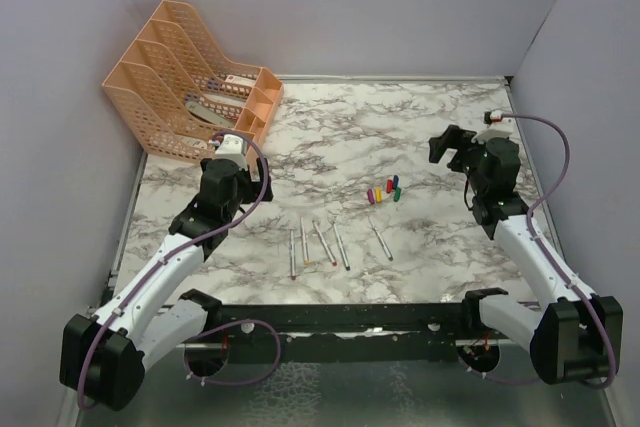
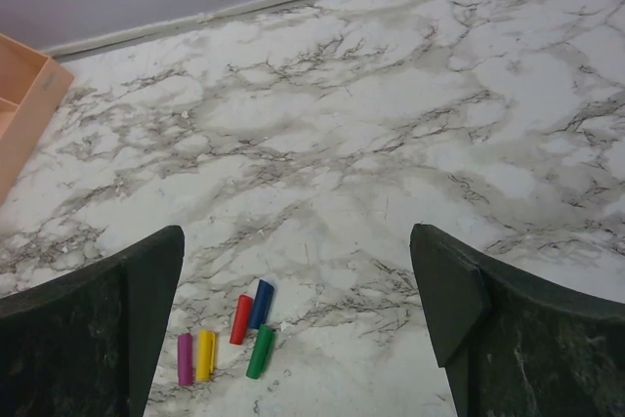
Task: Insert the pens into the pen caps
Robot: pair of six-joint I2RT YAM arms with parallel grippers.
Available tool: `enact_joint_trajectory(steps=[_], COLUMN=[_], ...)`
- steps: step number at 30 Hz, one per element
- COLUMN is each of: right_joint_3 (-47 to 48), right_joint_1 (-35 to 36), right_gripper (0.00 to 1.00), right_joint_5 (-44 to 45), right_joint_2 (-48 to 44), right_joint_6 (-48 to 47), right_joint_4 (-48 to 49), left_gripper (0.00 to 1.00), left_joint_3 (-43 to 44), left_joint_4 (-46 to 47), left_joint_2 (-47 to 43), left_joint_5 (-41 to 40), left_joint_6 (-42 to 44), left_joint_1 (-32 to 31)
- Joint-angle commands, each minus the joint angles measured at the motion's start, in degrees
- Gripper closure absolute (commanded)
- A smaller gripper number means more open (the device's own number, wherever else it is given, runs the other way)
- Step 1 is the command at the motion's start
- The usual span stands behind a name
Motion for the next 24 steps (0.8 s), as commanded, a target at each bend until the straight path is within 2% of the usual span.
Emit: enact_joint_trajectory(steps=[1, 15, 19, 24], right_joint_3=[1.0, 1.6, 3.5, 4.4], right_joint_1=[-0.3, -0.3, 0.0, 5.2], right_gripper=[0.00, 0.00, 0.00, 0.00], right_joint_5=[1.4, 0.7, -2.7, -3.4], right_joint_2=[0.0, 2.1, 4.3, 5.0], right_joint_6=[-1.0, -0.6, -1.3, -2.2], right_joint_4=[-0.8, -1.5, -4.4, -7.9], left_gripper=[0.01, 0.01, 0.01, 0.01], left_joint_3=[-0.5, 0.2, 1.0, 0.4], left_joint_4=[0.3, -0.4, -0.6, -0.8], left_joint_2=[-1.7, -1.6, -3.0, -5.6], left_joint_5=[-1.2, -1.8, 1.9, 2.9], left_joint_6=[0.0, -1.3, 0.0, -0.7], left_joint_1=[-0.1, -0.2, -0.2, -0.2])
